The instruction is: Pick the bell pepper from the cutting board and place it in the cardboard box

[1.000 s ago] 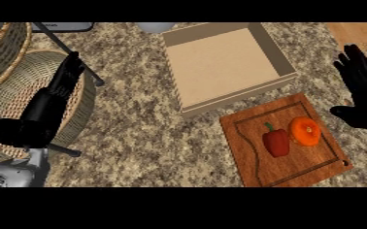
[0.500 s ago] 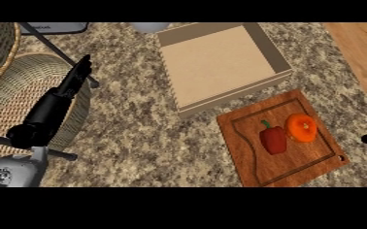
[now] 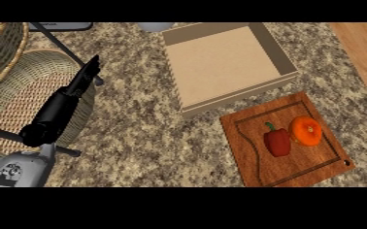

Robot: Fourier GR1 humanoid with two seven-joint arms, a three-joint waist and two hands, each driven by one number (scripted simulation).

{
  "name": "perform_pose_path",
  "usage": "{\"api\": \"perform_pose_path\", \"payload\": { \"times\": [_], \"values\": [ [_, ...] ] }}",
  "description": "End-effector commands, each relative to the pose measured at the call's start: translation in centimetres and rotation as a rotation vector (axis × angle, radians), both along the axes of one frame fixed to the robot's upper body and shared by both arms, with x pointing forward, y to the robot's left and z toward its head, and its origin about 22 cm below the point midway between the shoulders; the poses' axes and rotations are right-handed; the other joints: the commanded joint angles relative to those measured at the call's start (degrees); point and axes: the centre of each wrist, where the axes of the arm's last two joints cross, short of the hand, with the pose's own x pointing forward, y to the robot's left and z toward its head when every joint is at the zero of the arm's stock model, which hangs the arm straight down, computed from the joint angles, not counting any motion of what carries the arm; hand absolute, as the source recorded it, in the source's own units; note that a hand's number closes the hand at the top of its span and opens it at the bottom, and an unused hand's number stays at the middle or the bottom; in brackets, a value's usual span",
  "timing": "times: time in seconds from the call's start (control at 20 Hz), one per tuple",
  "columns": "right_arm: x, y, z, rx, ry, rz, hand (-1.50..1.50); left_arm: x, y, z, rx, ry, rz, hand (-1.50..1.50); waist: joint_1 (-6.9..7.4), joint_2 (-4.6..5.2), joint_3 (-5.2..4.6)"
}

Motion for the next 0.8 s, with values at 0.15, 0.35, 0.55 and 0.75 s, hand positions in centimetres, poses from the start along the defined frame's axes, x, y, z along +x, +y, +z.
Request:
{"api": "perform_pose_path", "payload": {
  "times": [0.15, 0.35, 0.55, 0.75],
  "values": [
    [-2.0, 6.1, 1.3, -0.353, 0.164, 0.057, -1.50, 1.0, 0.9, -0.6, -0.009, -0.004, 0.004, 0.00, -0.28, -0.01, -0.15],
    [-3.2, 9.9, 2.1, -0.472, 0.210, 0.013, -1.50, 0.7, -0.1, 0.9, -0.002, -0.004, -0.031, 0.00, 1.24, -0.04, -0.10],
    [-3.4, 12.2, 1.4, -0.543, 0.249, -0.027, -1.50, 1.0, -0.5, 0.1, 0.002, -0.006, -0.030, 0.00, 1.15, 0.14, 0.01],
    [-4.2, 15.2, 0.7, -0.606, 0.327, -0.063, -1.50, 1.8, -0.4, 1.8, 0.001, 0.002, -0.023, 0.00, 1.28, 0.14, -0.01]
  ]
}}
